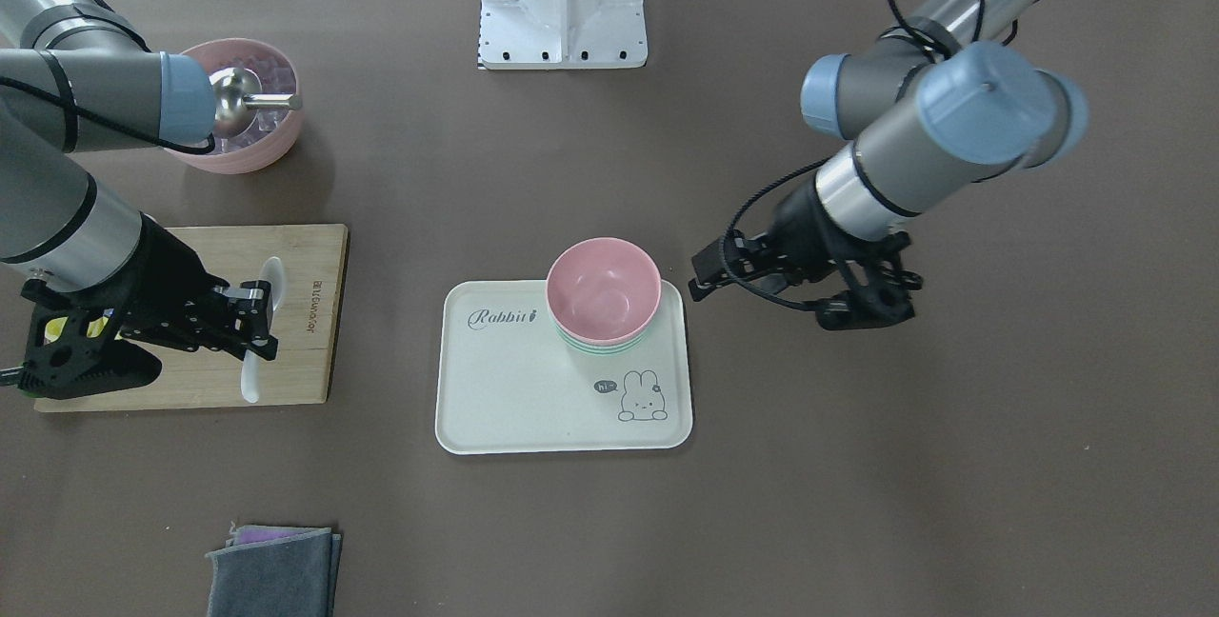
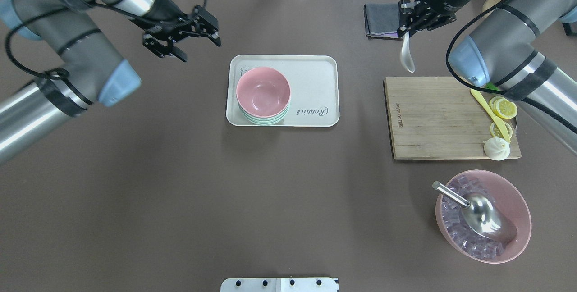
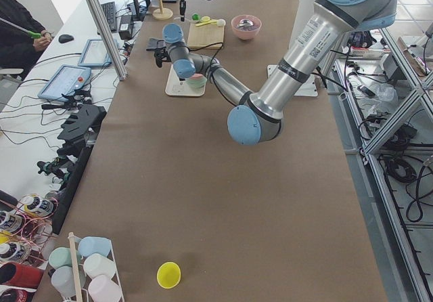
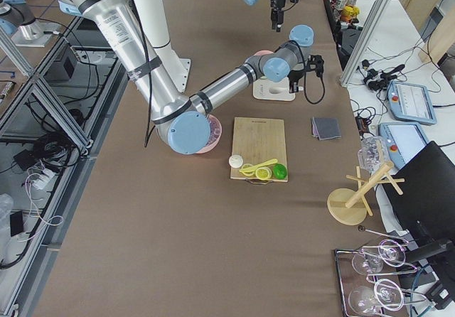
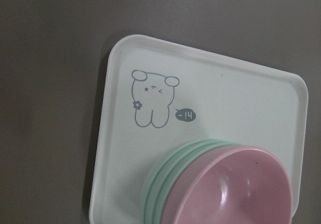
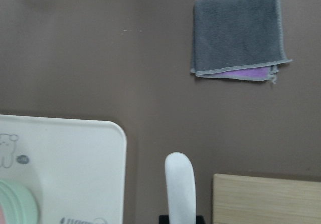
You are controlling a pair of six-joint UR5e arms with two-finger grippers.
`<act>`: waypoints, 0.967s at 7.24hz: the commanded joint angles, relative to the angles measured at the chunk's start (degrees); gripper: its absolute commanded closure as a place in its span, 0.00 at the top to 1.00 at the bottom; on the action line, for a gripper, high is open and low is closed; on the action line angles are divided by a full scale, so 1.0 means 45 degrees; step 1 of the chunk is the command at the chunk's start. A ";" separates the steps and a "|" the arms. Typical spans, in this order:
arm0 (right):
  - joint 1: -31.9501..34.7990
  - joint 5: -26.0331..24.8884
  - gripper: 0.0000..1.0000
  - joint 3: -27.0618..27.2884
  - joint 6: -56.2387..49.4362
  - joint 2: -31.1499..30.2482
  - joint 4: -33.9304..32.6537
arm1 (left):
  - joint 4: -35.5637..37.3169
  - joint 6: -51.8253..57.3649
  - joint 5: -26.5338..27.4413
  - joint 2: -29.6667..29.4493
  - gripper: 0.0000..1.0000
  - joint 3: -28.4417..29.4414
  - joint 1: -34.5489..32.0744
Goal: Stack pink bowl on green and place spoon
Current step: 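Lower the white spoon into the pink bowl with the right gripper and release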
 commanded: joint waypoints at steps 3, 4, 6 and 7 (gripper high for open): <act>-0.3329 -0.3487 0.00 -0.0577 0.4795 0.3095 0.0529 | 0.0217 0.3900 -0.0380 0.3194 0.97 -0.0886 -0.3944; -0.3666 -0.3964 0.00 -0.1822 0.5068 0.3565 0.1520 | 0.0216 0.6659 0.0361 0.4166 0.97 -0.0923 -0.4145; -0.4252 -0.5058 0.00 -0.2597 0.5109 0.3785 0.2213 | 0.0158 0.7878 0.0798 0.4722 0.98 -0.0904 -0.4341; -0.4448 -0.5314 0.00 -0.2616 0.5129 0.3785 0.2213 | 0.0138 0.7878 0.0798 0.4800 0.98 -0.0904 -0.4342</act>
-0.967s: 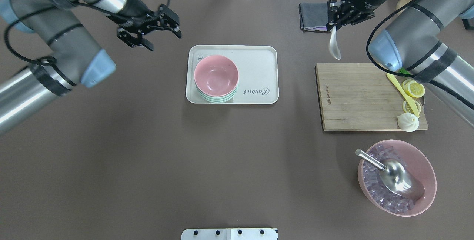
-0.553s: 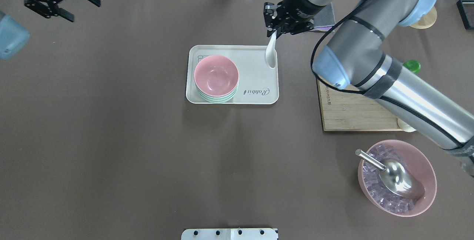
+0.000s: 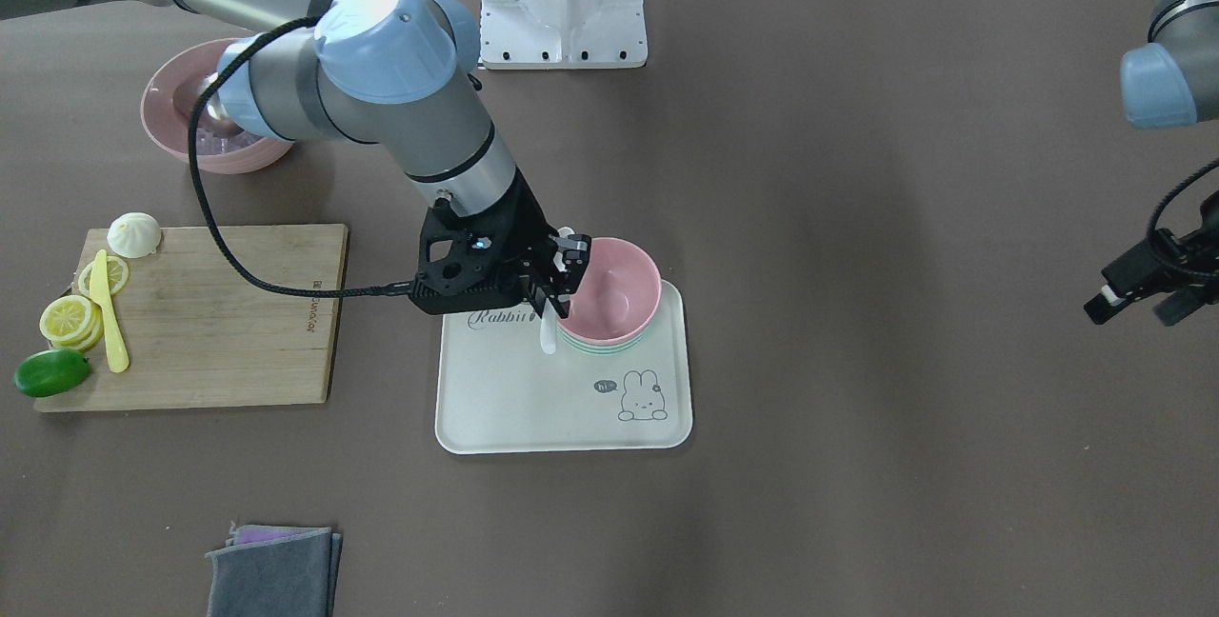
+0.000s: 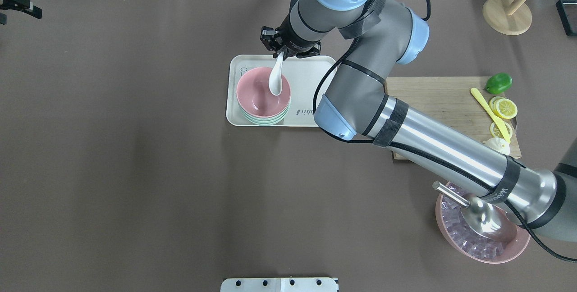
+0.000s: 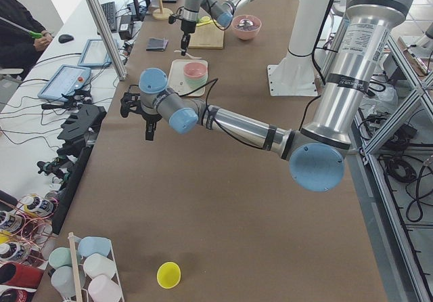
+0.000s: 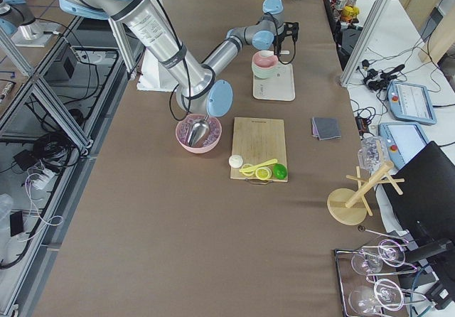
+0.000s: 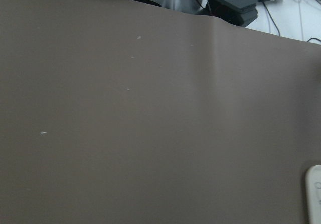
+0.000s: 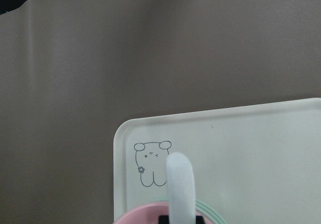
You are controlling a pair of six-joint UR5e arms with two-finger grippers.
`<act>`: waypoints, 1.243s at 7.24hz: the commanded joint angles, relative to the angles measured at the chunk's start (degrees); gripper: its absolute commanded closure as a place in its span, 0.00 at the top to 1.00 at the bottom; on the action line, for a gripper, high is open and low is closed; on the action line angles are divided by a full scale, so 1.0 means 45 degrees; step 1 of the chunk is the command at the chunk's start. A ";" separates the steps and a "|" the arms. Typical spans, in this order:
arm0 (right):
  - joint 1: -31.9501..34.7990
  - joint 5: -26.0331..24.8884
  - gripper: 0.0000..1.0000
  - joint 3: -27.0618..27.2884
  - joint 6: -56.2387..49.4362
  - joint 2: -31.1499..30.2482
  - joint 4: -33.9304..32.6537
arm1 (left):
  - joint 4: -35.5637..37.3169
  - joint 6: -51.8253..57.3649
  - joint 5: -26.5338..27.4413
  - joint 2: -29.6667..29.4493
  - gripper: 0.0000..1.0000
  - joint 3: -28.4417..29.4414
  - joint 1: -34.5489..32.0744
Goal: Stack pink bowl on green and place spoon
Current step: 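Lower the white spoon into the pink bowl with the right gripper and release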
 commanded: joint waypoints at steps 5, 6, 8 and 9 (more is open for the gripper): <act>-0.0530 -0.0439 1.00 0.0073 0.0781 0.0008 0.0108 | -0.0010 0.0241 0.0071 0.0219 0.98 0.0109 -0.0028; -0.0530 -0.0420 1.00 0.0132 0.0781 -0.0011 0.0108 | -0.0029 0.0241 0.0071 0.0219 0.98 0.0109 -0.0028; -0.0414 -0.0303 1.00 0.0327 0.0742 -0.0148 -0.0066 | -0.0029 0.0241 0.0071 0.0492 0.98 0.0051 -0.0048; 0.0071 0.0200 1.00 0.0734 0.0587 -0.0632 -0.0474 | -0.0010 0.0260 0.0110 0.0705 0.98 0.0012 -0.0125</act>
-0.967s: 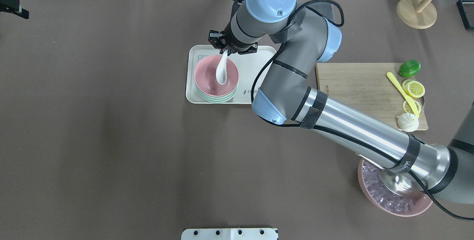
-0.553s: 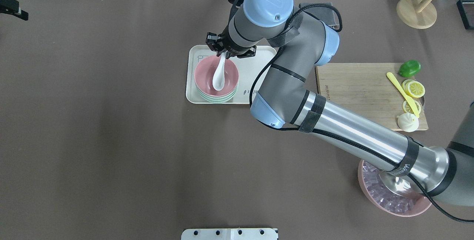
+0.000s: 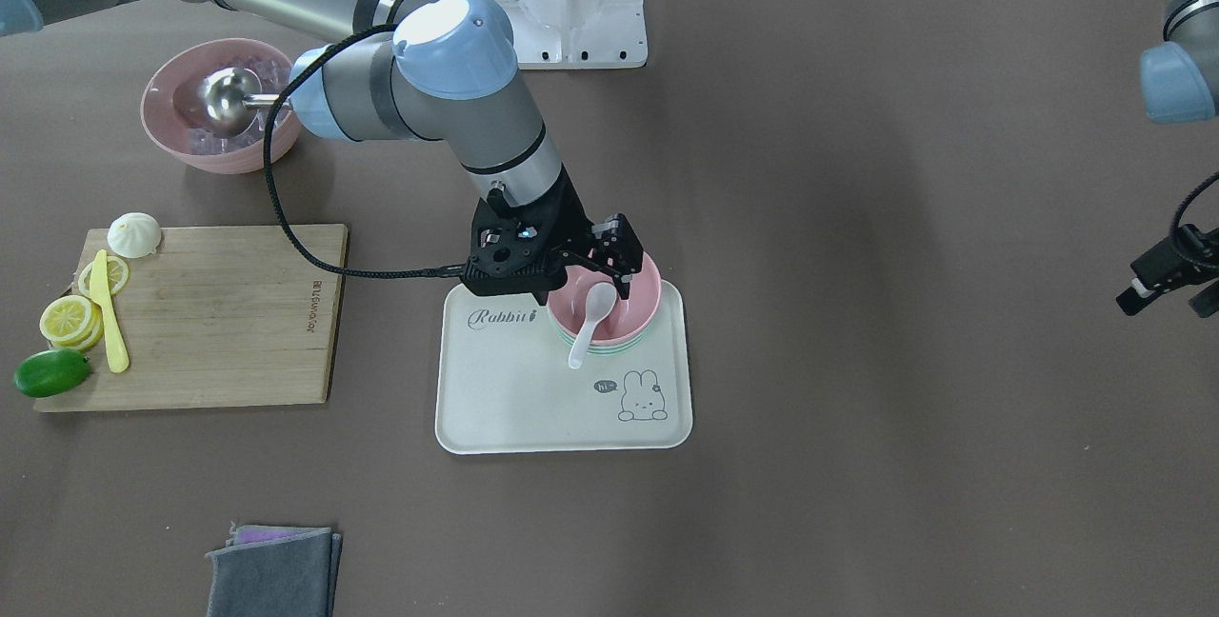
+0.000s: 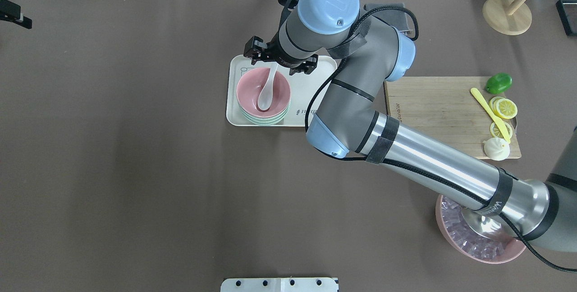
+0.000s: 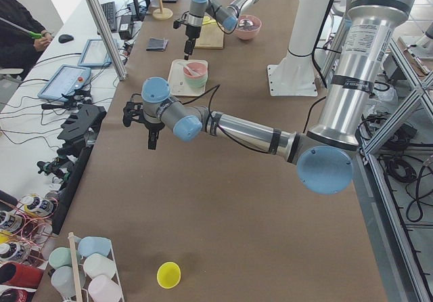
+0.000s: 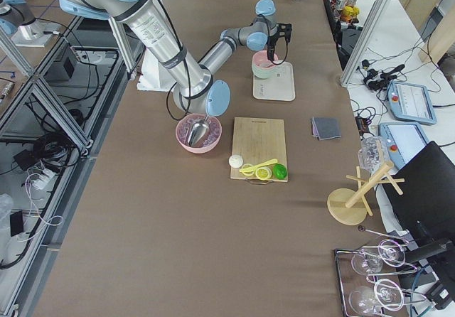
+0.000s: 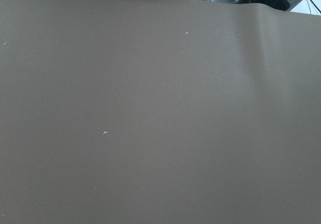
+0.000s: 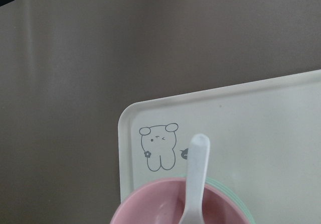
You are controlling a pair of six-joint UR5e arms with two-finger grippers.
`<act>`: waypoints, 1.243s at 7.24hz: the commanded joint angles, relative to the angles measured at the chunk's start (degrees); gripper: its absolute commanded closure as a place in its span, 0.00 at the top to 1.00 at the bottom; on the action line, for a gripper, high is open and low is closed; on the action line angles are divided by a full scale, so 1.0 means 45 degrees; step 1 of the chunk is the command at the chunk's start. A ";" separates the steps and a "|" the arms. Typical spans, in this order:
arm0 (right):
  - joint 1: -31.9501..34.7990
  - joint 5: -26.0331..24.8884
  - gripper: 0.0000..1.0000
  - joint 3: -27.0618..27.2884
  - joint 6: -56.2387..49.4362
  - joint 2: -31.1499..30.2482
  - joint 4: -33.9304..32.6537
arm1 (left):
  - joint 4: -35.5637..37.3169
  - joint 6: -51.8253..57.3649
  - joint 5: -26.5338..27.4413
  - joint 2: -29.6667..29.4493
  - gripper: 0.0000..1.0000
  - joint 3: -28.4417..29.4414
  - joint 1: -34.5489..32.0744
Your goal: Stack pink bowl on green and place spoon
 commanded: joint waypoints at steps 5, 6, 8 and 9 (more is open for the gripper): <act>0.6651 0.3935 1.00 0.4397 -1.3054 -0.6705 -0.6703 | -0.0045 0.1814 0.1261 0.1751 0.98 0.0226 -0.0652; 0.8331 0.4855 1.00 0.4223 -1.5497 -0.7957 -0.6819 | -0.0024 0.2764 0.1125 0.2391 0.98 0.0150 -0.0710; 1.0392 0.5876 1.00 0.2744 -1.8265 -0.9079 -0.6956 | -0.0024 0.4272 0.0928 0.3290 0.98 0.0344 -0.1488; 1.0476 0.5706 1.00 0.2795 -1.8372 -0.9721 -0.6957 | -0.0295 0.4355 0.1044 0.3606 0.98 0.0712 -0.1492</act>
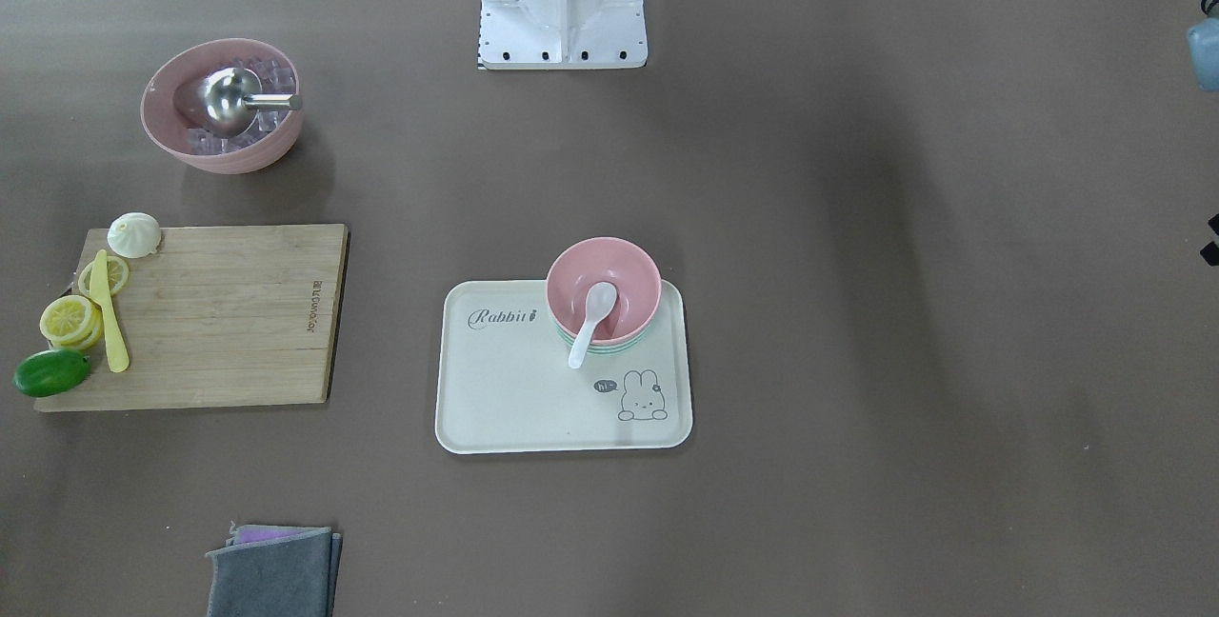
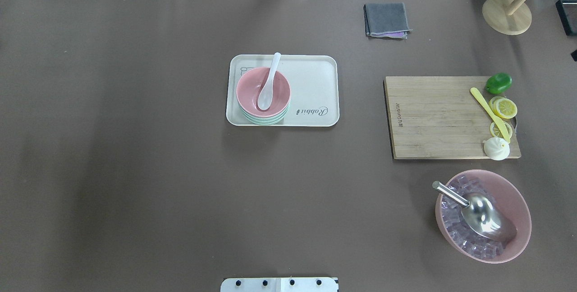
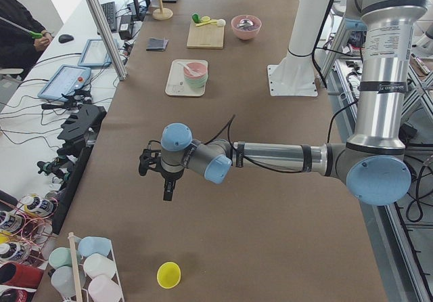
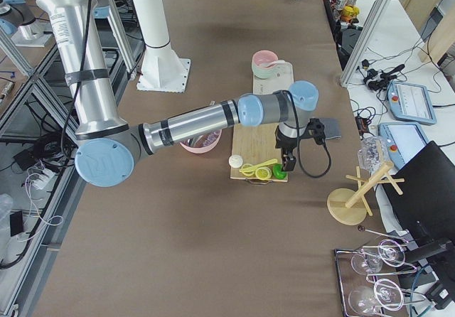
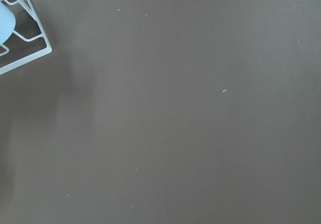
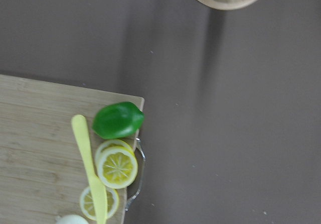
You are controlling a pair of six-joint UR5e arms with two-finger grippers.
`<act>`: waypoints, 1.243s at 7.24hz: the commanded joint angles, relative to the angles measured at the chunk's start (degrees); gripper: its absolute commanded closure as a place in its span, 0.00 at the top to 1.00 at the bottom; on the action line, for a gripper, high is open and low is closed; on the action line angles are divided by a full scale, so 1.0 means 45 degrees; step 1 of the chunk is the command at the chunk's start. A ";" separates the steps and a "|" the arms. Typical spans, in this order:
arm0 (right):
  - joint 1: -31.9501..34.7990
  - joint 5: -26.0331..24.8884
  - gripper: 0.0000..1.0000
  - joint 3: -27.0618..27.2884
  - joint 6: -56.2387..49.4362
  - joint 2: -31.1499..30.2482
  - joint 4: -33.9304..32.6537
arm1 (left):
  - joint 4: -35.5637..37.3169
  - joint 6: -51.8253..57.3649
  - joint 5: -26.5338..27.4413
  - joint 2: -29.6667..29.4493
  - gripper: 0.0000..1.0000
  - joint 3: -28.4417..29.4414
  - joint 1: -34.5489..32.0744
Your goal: Stack pink bowl on green and place spoon
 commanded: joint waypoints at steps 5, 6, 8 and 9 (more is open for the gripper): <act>0.0891 -0.0536 1.00 -0.0289 -0.0855 -0.2204 0.0150 | 0.1600 0.2000 -0.0085 0.0399 0.98 0.0249 -0.1331; 0.1047 -0.0517 1.00 -0.0270 -0.0855 -0.2224 0.0130 | 0.3897 0.2155 -0.0144 -0.0381 0.98 -0.0373 -0.1548; 0.1146 -0.0498 1.00 -0.0251 -0.0816 -0.2186 0.0111 | 0.4291 0.2955 -0.0184 -0.0272 0.98 -0.0438 -0.1569; 0.1146 -0.0498 1.00 -0.0231 -0.0700 -0.2127 0.0130 | 0.4426 0.2957 -0.0203 -0.0271 0.98 -0.0534 -0.1589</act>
